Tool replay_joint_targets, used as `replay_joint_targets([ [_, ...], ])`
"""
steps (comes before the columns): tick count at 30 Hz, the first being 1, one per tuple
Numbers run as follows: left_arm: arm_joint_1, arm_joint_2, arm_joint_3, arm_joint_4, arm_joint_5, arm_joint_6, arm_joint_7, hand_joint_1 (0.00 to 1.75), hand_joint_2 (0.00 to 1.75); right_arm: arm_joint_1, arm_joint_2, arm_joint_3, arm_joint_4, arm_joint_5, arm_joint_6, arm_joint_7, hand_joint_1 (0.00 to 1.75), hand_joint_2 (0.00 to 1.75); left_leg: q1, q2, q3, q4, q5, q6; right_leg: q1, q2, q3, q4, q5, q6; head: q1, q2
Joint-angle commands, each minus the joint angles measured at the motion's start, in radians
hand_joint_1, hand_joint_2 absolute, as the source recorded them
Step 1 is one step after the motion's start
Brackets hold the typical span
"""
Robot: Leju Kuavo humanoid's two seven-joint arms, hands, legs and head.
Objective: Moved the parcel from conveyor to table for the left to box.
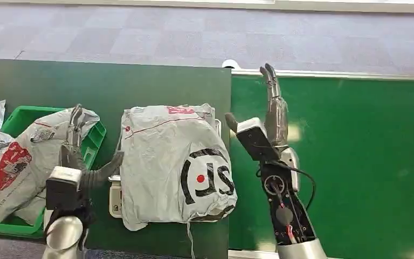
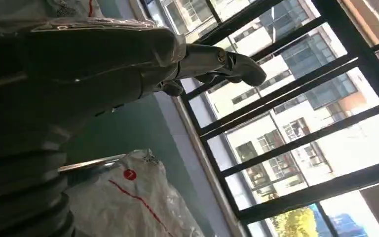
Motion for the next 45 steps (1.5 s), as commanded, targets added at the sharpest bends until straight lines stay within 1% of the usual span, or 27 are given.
replay_joint_targets([
  [1, -0.132, 0.077, -0.172, 0.274, -0.29, 0.02, 0.205, 0.0, 1.75, 0.165, -0.082, 0.045, -0.357, -0.138, 0.071, -0.058, 0.0, 1.75, 0.0, -0.005, 0.0, -0.002, 0.002, 0.001, 0.0, -0.006, 0.002, -0.001, 0.0, -0.001, 0.0, 0.0],
  [2, -0.143, 0.071, -0.191, 0.314, -0.323, 0.001, 0.229, 0.0, 1.75, 0.183, -0.094, 0.06, -0.363, -0.125, 0.091, -0.057, 0.0, 1.75, 0.0, -0.008, 0.001, -0.003, 0.002, 0.002, 0.0, -0.008, 0.003, -0.002, 0.0, -0.002, 0.0, 0.0],
  [3, -0.156, 0.069, -0.215, 0.359, -0.36, -0.016, 0.253, 0.0, 1.75, 0.197, -0.101, 0.072, -0.361, -0.144, 0.125, -0.065, 0.0, 1.75, 0.0, -0.008, 0.001, -0.003, 0.002, 0.002, 0.0, -0.007, 0.004, -0.002, 0.0, -0.002, 0.0, 0.0],
  [4, -0.179, 0.059, -0.242, 0.424, -0.408, -0.018, 0.272, 0.0, 1.75, 0.22, -0.105, 0.081, -0.358, -0.136, 0.127, -0.078, 0.0, 1.75, 0.0, -0.006, 0.002, -0.002, 0.002, 0.001, 0.0, -0.006, 0.004, -0.002, 0.0, -0.001, 0.0, 0.0],
  [6, -0.22, 0.039, -0.273, 0.532, -0.453, -0.02, 0.286, 0.0, 1.75, 0.267, -0.102, 0.071, -0.359, -0.186, 0.149, -0.11, 0.0, 1.75, 0.0, -0.008, 0.002, -0.003, 0.002, 0.002, 0.0, -0.008, 0.005, -0.004, 0.0, -0.002, 0.0, 0.0],
  [7, -0.227, 0.033, -0.276, 0.553, -0.454, -0.019, 0.285, 0.0, 1.75, 0.278, -0.104, 0.069, -0.358, -0.188, 0.146, -0.116, 0.0, 1.75, 0.0, -0.007, 0.002, -0.003, 0.002, 0.002, 0.0, -0.007, 0.005, -0.003, 0.0, -0.001, 0.0, 0.0],
  [8, -0.245, 0.033, -0.293, 0.601, -0.479, -0.03, 0.299, 0.0, 1.75, 0.299, -0.102, 0.058, -0.356, -0.187, 0.138, -0.117, 0.0, 1.75, 0.0, -0.009, 0.003, -0.005, 0.004, 0.004, 0.001, -0.011, 0.007, -0.006, 0.001, -0.003, 0.0, 0.0],
  [9, -0.26, 0.028, -0.307, 0.643, -0.497, -0.025, 0.305, 0.0, 1.75, 0.319, -0.1, 0.041, -0.352, -0.205, 0.134, -0.126, 0.0, 1.75, 0.0, -0.008, 0.001, -0.003, 0.002, 0.002, 0.0, -0.007, 0.004, -0.003, 0.0, -0.001, 0.0, 0.0],
  [12, -0.292, 0.027, -0.337, 0.754, -0.539, -0.047, 0.335, 0.0, 1.75, 0.363, -0.099, 0.002, -0.336, -0.246, 0.12, -0.156, 0.0, 1.75, 0.0, -0.007, 0.002, -0.003, 0.002, 0.002, 0.0, -0.007, 0.005, -0.004, 0.0, -0.002, 0.0, 0.0],
  [13, -0.296, 0.031, -0.351, 0.772, -0.567, -0.051, 0.353, 0.03, 1.75, 0.378, -0.098, -0.006, -0.339, -0.263, 0.122, -0.167, 0.0, 1.75, 0.0, -0.006, 0.002, -0.003, 0.001, 0.002, 0.0, -0.006, 0.005, -0.003, 0.0, -0.001, 0.0, 0.0],
  [15, -0.296, 0.03, -0.353, 0.781, -0.57, -0.05, 0.355, 0.03, 1.75, 0.387, -0.099, -0.007, -0.342, -0.266, 0.121, -0.174, 0.0, 1.75, 0.0, -0.006, 0.003, -0.003, 0.002, 0.002, 0.0, -0.005, 0.005, -0.003, 0.0, -0.002, 0.0, 0.0],
  [16, -0.296, 0.03, -0.353, 0.781, -0.57, -0.05, 0.355, 0.65, 1.75, 0.387, -0.099, -0.007, -0.342, -0.266, 0.121, -0.174, 0.0, 1.75, 0.0, -0.005, 0.002, -0.002, 0.001, 0.002, 0.0, -0.004, 0.004, -0.002, 0.0, -0.001, 0.0, 0.0],
  [17, -0.295, 0.03, -0.353, 0.782, -0.57, -0.051, 0.355, 1.64, 1.75, 0.392, -0.098, -0.005, -0.346, -0.265, 0.12, -0.177, 0.0, 1.75, 0.0, -0.006, 0.003, -0.003, 0.002, 0.002, 0.0, -0.004, 0.005, -0.004, 0.001, -0.002, 0.0, 0.0],
  [18, -0.302, 0.035, -0.369, 0.787, -0.588, -0.063, 0.357, 1.75, 1.75, 0.402, -0.095, 0.001, -0.357, -0.26, 0.118, -0.181, 0.0, 1.75, -0.001, -0.005, 0.003, -0.002, 0.001, 0.002, -0.001, -0.004, 0.006, -0.002, 0.0, -0.001, 0.0, 0.0],
  [21, -0.306, 0.033, -0.372, 0.781, -0.582, -0.074, 0.347, 1.75, 1.75, 0.413, -0.086, 0.002, -0.361, -0.256, 0.115, -0.179, 0.0, 1.75, -0.001, -0.005, 0.005, -0.002, 0.002, 0.002, 0.0, -0.004, 0.007, -0.002, 0.001, -0.001, 0.0, 0.0],
  [23, -0.293, 0.034, -0.36, 0.738, -0.532, -0.07, 0.305, 1.75, 1.75, 0.42, -0.08, -0.001, -0.355, -0.251, 0.118, -0.173, 0.0, 1.75, -0.001, -0.005, 0.004, -0.003, 0.003, 0.003, 0.0, -0.005, 0.007, -0.003, 0.001, -0.002, 0.0, 0.0],
  [24, -0.269, 0.034, -0.336, 0.674, -0.448, -0.043, 0.239, 1.75, 1.75, 0.426, -0.077, -0.004, -0.352, -0.248, 0.124, -0.17, 0.0, 1.75, -0.001, -0.004, 0.006, -0.003, 0.002, 0.002, 0.0, -0.005, 0.01, -0.003, 0.001, -0.001, 0.0, 0.0],
  [26, -0.256, 0.049, -0.339, 0.62, -0.422, -0.052, 0.241, 1.75, 1.75, 0.43, -0.075, -0.008, -0.349, -0.248, 0.126, -0.171, 0.0, 1.75, 0.0, -0.003, 0.007, -0.003, 0.002, 0.002, 0.0, -0.003, 0.009, -0.003, 0.002, -0.002, 0.0, 0.0],
  [28, -0.218, 0.049, -0.293, 0.493, -0.251, -0.011, 0.152, 1.75, 1.75, 0.432, -0.076, -0.014, -0.341, -0.249, 0.131, -0.167, 0.0, 1.75, -0.001, -0.003, 0.008, -0.002, 0.001, 0.002, 0.0, -0.004, 0.011, -0.002, 0.0, -0.001, 0.0, 0.0],
  [30, -0.191, 0.071, -0.264, 0.35, -0.154, 0.054, 0.115, 1.75, 1.75, 0.441, -0.074, -0.022, -0.339, -0.252, 0.126, -0.165, 0.0, 1.75, 0.0, -0.002, 0.007, -0.002, 0.001, 0.002, 0.0, -0.003, 0.01, -0.002, 0.001, -0.002, 0.0, 0.0],
  [32, -0.179, 0.091, -0.248, 0.273, -0.117, 0.06, 0.111, 1.75, 1.75, 0.449, -0.074, -0.026, -0.344, -0.265, 0.128, -0.166, 0.0, 1.75, 0.0, -0.001, 0.006, 0.0, 0.0, 0.002, 0.001, -0.001, 0.009, -0.001, 0.0, -0.001, 0.0, 0.0],
  [43, -0.172, 0.088, -0.251, 0.275, -0.119, 0.065, 0.108, 1.75, 1.75, 0.448, -0.073, -0.025, -0.345, -0.265, 0.128, -0.166, 0.0, 1.75, 0.0, -0.003, 0.001, -0.001, 0.0, 0.002, 0.0, -0.003, 0.003, -0.001, 0.0, -0.001, 0.0, 0.0],
  [44, -0.17, 0.082, -0.239, 0.27, -0.097, 0.101, 0.071, 1.75, 1.75, 0.452, -0.073, -0.026, -0.347, -0.265, 0.125, -0.168, 0.0, 1.75, 0.0, -0.003, 0.001, -0.001, 0.001, 0.002, 0.001, -0.003, 0.003, -0.002, 0.001, -0.002, 0.0, 0.0],
  [45, -0.162, 0.094, -0.222, 0.222, -0.073, 0.147, 0.041, 1.75, 1.75, 0.463, -0.075, -0.025, -0.349, -0.26, 0.119, -0.165, 0.0, 1.75, 0.0, -0.003, 0.001, -0.001, 0.001, 0.002, 0.0, -0.003, 0.003, -0.001, 0.001, -0.002, 0.0, 0.0],
])
